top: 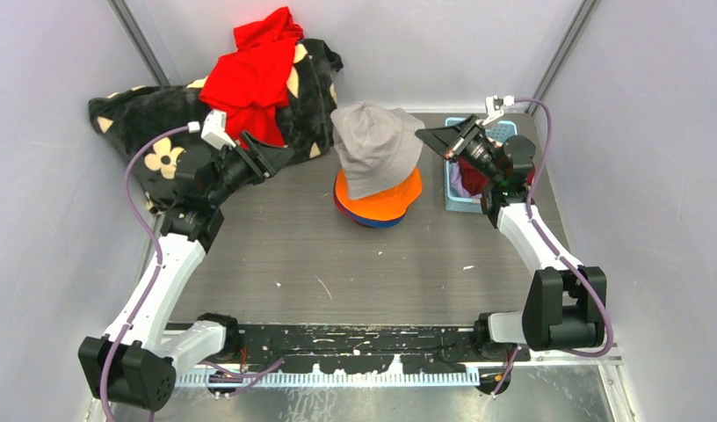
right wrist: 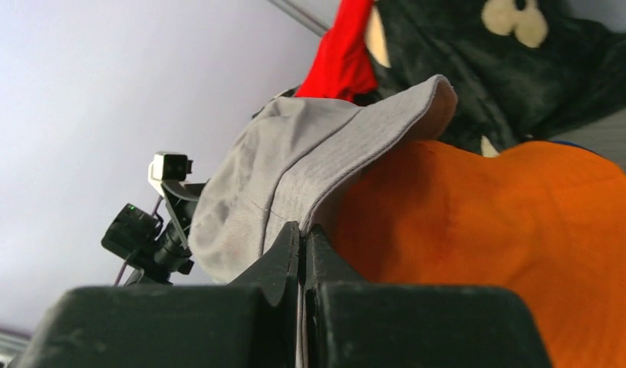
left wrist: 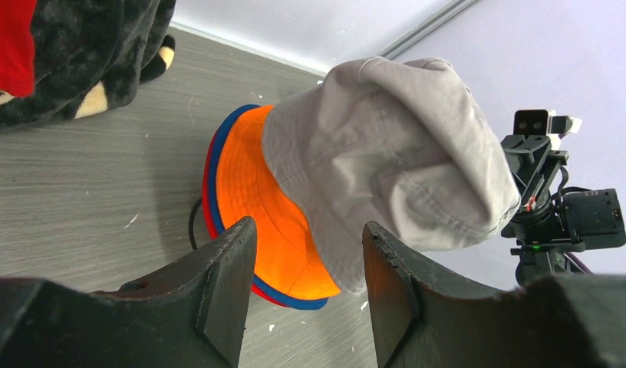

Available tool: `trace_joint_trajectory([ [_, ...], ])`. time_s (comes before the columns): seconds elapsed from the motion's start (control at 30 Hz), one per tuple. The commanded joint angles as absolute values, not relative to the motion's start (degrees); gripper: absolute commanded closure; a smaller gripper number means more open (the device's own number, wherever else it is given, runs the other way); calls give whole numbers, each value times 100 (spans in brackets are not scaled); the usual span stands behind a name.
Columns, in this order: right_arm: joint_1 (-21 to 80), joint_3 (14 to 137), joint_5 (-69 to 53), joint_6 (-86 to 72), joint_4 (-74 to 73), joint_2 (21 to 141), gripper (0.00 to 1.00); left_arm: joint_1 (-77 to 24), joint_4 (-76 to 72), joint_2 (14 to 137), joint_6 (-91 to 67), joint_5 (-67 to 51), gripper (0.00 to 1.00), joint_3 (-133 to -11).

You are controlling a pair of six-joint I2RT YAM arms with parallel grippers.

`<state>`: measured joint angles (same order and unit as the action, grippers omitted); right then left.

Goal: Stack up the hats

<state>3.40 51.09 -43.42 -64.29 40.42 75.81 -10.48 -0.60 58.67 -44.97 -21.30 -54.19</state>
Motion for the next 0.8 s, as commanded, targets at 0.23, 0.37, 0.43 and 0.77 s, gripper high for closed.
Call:
trace_joint_trajectory([
  [0.23, -15, 4888, -4505, -5735, 3402, 7664, 99, -1037, -552, 6257, -4547, -2293, 47, -5557],
  [0.37, -134, 4718, -4472, -5398, 2993, 7571, 99, -1059, -660, 6461, -4588, -2332, 47, -5570],
  [0.43, -215, 4593, -4421, -5239, 2771, 7467, 99, -1087, -703, 6544, -4592, -2334, 47, -5580],
  [0.77, -263, 4364, -4474, -4808, 2397, 7570, 99, -1214, -1528, 7030, -4933, -2539, 47, -5414],
])
